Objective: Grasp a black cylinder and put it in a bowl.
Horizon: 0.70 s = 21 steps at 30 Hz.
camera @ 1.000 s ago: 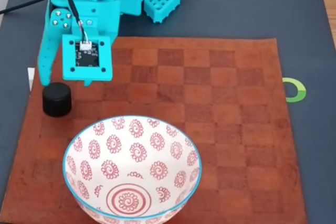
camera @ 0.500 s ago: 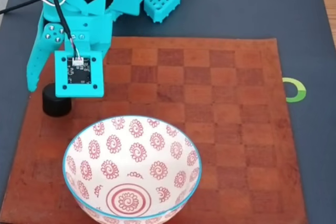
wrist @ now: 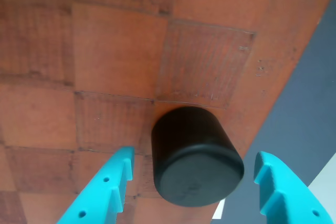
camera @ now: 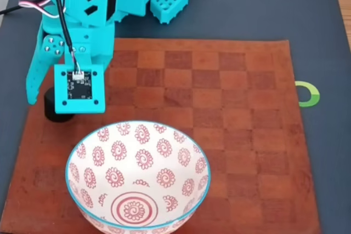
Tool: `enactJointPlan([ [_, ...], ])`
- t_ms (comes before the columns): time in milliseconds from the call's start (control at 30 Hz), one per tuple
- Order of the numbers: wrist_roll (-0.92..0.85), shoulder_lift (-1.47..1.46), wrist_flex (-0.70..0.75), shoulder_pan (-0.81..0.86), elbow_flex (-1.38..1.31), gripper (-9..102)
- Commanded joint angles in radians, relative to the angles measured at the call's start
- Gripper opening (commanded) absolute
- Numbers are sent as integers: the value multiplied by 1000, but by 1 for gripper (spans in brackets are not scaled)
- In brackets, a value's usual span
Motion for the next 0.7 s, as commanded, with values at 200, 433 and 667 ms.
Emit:
enactJointPlan([
  [200,12,5,-6,6,-40,28],
  [433,18,5,-6,6,-40,22],
  [667,18,5,-6,6,-40,20],
])
